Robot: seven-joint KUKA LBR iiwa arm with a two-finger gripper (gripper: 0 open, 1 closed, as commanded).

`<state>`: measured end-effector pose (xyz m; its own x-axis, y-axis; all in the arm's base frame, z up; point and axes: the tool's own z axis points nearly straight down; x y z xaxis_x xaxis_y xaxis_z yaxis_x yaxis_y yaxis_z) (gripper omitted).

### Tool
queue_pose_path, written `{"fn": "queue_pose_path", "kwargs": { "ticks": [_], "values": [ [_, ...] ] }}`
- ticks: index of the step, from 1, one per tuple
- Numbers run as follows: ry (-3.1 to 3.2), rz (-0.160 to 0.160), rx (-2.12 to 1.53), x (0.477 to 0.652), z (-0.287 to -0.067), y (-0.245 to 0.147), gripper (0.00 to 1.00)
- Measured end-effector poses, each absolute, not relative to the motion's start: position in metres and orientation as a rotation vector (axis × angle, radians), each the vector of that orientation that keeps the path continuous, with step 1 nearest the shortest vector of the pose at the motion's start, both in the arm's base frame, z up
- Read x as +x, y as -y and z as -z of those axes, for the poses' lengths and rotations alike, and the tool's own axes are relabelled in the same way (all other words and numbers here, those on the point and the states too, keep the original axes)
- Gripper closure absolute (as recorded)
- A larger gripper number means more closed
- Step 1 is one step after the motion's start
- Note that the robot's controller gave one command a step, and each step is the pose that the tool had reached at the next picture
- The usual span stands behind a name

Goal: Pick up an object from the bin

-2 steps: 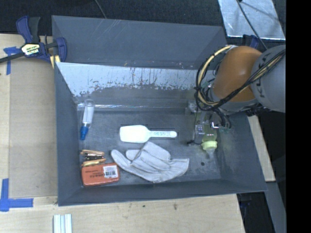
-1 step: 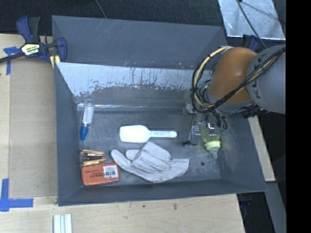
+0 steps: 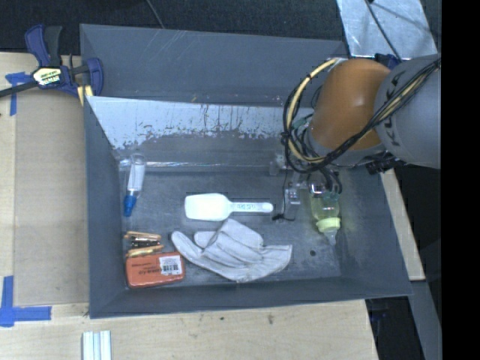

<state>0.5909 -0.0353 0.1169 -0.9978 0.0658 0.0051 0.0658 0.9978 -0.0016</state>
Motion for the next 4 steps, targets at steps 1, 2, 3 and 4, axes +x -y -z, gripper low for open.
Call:
{"fn": "queue_pose_path", "kwargs": {
  "ticks": [1,2,3,4],
  "values": [
    [3.15,0.005,-0.109,0.598,-0.157,-0.001,0.0],
    [3.152,-0.001,0.036,0.603,-0.1,-0.007,0.0],
    [3.143,-0.001,0.007,0.593,-0.078,-0.07,0.0],
    [3.147,0.001,-0.028,0.573,-0.072,-0.084,1.0]
  ]
}}
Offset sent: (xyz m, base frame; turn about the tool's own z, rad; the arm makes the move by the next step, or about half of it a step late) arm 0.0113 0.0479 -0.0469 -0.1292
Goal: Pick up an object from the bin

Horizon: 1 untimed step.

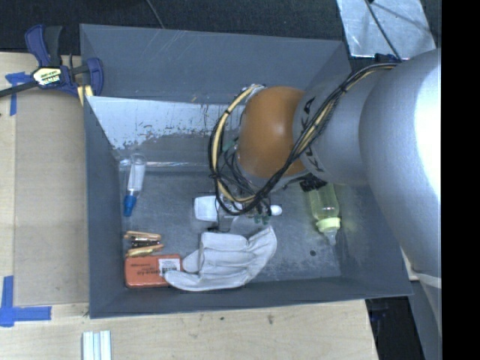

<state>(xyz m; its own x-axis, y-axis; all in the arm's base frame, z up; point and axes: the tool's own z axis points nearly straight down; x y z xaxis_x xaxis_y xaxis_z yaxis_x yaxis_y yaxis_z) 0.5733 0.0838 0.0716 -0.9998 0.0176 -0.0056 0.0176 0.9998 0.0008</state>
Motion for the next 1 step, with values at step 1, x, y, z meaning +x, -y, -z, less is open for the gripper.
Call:
{"fn": "queue_pose_path", "kwargs": {
  "ticks": [1],
  "values": [
    [-3.136,-0.001,0.027,0.5733,-0.0716,-0.0839,1.0]
  ]
}}
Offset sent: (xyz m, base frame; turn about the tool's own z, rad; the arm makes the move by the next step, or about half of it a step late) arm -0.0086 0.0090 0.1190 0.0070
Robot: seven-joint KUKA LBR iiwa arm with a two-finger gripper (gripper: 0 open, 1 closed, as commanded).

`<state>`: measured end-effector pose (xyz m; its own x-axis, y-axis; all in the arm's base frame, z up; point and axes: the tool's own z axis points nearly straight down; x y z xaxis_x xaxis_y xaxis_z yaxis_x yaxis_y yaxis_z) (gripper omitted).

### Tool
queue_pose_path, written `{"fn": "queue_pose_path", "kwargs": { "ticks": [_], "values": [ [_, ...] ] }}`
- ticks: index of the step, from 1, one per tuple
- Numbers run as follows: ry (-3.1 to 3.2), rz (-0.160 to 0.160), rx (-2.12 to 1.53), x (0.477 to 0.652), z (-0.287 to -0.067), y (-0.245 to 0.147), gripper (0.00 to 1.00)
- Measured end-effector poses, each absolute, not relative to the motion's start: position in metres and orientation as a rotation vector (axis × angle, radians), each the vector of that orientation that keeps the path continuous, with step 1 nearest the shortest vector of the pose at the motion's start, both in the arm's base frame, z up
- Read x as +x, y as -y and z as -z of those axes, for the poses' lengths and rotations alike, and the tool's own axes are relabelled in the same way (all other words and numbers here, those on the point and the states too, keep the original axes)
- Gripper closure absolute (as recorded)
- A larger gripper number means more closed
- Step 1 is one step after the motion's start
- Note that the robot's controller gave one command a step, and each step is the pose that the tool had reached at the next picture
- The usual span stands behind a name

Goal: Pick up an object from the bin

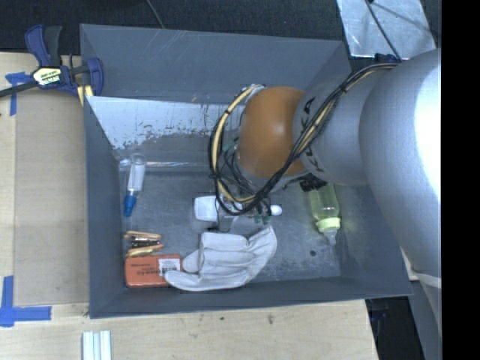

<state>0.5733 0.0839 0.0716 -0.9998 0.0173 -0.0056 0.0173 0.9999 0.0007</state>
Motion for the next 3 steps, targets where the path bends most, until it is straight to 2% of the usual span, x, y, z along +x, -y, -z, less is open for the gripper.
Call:
{"fn": "queue_pose_path", "kwargs": {
  "ticks": [1,2,3],
  "values": [
    [-3.138,-0.001,0.035,0.566,-0.191,-0.093,1.0],
    [-3.138,0.0,0.035,0.566,-0.191,-0.092,1.0],
    [-3.138,-0.001,0.056,0.566,-0.296,-0.098,1.0]
  ]
}}
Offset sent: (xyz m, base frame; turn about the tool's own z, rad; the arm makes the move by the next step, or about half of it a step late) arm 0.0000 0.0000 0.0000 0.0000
